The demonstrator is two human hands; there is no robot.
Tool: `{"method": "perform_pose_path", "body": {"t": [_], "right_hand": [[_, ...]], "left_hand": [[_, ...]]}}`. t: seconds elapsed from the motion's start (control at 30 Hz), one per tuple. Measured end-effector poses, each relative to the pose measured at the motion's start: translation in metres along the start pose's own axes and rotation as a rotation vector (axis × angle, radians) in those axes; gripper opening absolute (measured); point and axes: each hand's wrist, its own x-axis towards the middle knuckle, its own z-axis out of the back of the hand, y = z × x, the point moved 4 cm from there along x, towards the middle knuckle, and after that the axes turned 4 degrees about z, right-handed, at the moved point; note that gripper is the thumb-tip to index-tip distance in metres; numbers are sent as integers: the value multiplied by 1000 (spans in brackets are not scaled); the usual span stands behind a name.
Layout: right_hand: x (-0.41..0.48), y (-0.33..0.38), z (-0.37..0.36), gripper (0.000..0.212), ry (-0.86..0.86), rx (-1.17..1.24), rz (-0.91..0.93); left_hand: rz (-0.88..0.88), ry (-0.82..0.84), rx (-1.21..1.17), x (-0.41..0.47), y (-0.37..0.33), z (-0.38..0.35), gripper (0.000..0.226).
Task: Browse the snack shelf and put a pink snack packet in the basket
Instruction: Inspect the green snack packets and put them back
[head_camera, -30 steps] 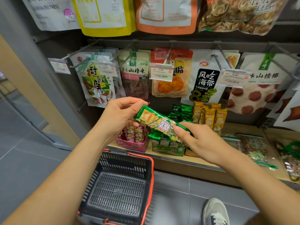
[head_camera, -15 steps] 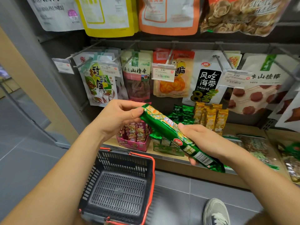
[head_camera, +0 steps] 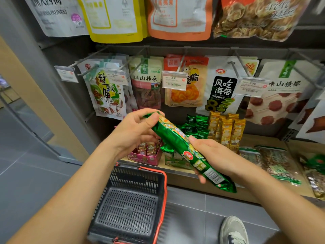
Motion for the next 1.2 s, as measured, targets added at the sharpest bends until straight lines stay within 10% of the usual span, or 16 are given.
{"method": "perform_pose_path", "body": {"t": [0.2,0.47,0.6,0.9,1.2], "right_hand": [[0,3,12,45,-27,-76,58],[4,4,0,23,-210,-8,149],[6,4,-2,44,-314,-17,134],[8,4,14,56,-558,-614,7],[-6,14,35,20,-147,-153,49]], "left_hand": [[-98,-314,-169,6,-4,19,34],[-149,-312,-315,15,14,-4,33],[-63,-303,-210,17,26,-19,59],[16,-283,-136,14,41,-37,85],[-43,-312,-416,14,23,-4,51]]}}
